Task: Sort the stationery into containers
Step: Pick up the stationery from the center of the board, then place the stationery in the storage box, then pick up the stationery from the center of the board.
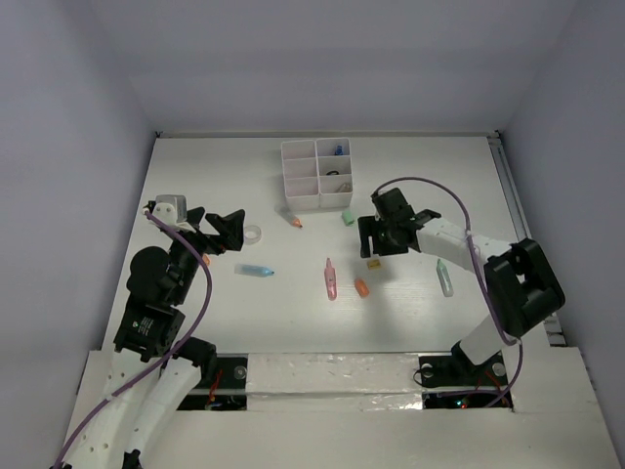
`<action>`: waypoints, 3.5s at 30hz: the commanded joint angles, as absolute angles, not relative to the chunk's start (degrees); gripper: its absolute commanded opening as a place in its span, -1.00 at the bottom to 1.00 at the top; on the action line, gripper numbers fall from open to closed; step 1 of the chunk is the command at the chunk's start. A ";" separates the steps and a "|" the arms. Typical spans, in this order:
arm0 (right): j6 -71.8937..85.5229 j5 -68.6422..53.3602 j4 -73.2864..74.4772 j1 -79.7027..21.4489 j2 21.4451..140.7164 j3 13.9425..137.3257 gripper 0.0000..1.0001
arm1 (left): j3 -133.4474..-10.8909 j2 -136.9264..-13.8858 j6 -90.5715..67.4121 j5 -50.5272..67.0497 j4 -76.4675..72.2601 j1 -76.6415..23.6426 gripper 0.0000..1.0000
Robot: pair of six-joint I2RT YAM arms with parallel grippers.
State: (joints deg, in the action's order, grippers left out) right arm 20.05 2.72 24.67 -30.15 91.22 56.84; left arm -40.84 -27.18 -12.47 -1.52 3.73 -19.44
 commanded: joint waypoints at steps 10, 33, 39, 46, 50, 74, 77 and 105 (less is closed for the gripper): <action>23.47 8.96 25.57 -34.89 97.03 57.92 0.27 | -41.13 -26.54 -12.04 -0.70 1.49 -19.69 0.98; 15.47 11.95 16.19 -34.19 110.91 91.57 -0.81 | -41.22 -26.54 -11.95 -0.88 1.76 -19.69 0.98; 16.17 12.57 14.94 -33.13 116.71 98.70 -0.77 | -41.22 -26.72 -11.95 -1.05 1.76 -19.69 0.98; 16.70 14.68 13.19 -32.08 118.21 98.88 -0.62 | -41.22 -27.16 -11.87 -0.97 1.67 -19.69 0.98; 16.79 14.50 13.09 -32.08 119.09 99.75 -0.43 | -41.13 -27.33 -11.87 -1.14 1.67 -19.69 0.98; 7.29 -5.00 13.71 -43.15 120.65 108.62 -0.73 | -41.92 -29.71 -12.92 -7.53 3.77 -18.46 0.98; 7.65 -8.52 15.98 -45.26 124.00 114.31 -0.53 | -41.92 -29.62 -13.80 -11.24 4.48 -17.15 0.98; 10.55 2.29 7.65 -42.55 72.52 62.16 -0.23 | -46.49 -72.77 -27.33 -3.78 6.94 -8.79 -0.41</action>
State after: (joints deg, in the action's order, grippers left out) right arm 10.35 0.30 10.48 -43.09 74.24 66.17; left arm -43.42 -72.07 -25.76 -2.44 8.80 -9.08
